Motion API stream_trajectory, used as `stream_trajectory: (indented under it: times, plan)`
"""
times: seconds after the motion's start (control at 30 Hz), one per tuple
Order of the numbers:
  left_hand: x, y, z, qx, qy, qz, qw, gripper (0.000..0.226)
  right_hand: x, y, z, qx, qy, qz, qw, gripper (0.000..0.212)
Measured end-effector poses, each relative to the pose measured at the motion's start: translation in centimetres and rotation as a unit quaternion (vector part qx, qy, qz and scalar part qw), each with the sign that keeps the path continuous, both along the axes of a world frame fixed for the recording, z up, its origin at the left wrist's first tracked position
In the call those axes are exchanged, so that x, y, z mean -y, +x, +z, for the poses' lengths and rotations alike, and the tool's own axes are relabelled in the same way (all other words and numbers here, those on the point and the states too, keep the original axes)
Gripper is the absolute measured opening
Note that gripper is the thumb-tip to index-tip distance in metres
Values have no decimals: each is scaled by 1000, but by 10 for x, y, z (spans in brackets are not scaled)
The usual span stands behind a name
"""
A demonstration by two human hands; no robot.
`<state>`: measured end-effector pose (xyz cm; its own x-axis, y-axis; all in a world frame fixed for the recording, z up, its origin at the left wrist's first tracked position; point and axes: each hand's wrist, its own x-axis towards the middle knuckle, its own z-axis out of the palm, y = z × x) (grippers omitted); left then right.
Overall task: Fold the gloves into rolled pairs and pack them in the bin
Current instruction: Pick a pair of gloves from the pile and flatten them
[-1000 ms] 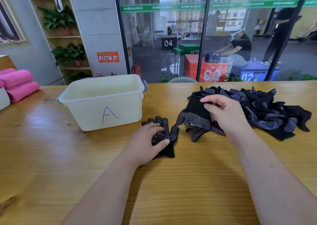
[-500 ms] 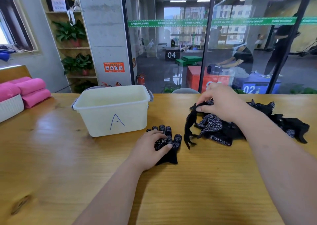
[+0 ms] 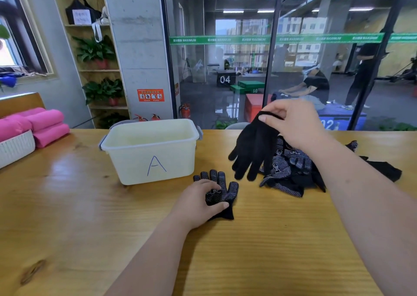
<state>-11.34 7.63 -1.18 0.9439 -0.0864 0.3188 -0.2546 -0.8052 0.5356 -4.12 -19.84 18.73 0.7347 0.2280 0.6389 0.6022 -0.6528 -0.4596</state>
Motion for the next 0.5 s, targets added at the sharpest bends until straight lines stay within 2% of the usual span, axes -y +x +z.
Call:
stream_trajectory:
  times: [0.07, 0.13, 0.17, 0.23, 0.3, 0.37, 0.5]
  plan:
    - [-1, 0, 0, 8, 2, -2, 1000, 60, 0, -8, -5, 113, -9, -21, 993, 8]
    - [-1, -1, 1, 16, 7, 2, 1000, 55, -1, -21, -23, 164, -36, 18, 986, 13]
    - [-2, 0, 1, 16, 9, 5, 1000, 53, -2, -27, -40, 149, -66, 48, 985, 14]
    - [-2, 1, 0, 18, 16, 8, 1000, 50, -4, -38, -88, 58, -185, 78, 978, 20]
    - [-1, 2, -1, 20, 23, 10, 999, 48, -5, -49, -140, -42, -291, 79, 953, 38]
    - [0, 3, -3, 31, 24, 9, 999, 45, -4, -60, -172, -87, -291, 62, 951, 41]
    - [1, 1, -2, 87, 49, 10, 995, 38, -8, -70, -180, -54, -260, 37, 963, 37]
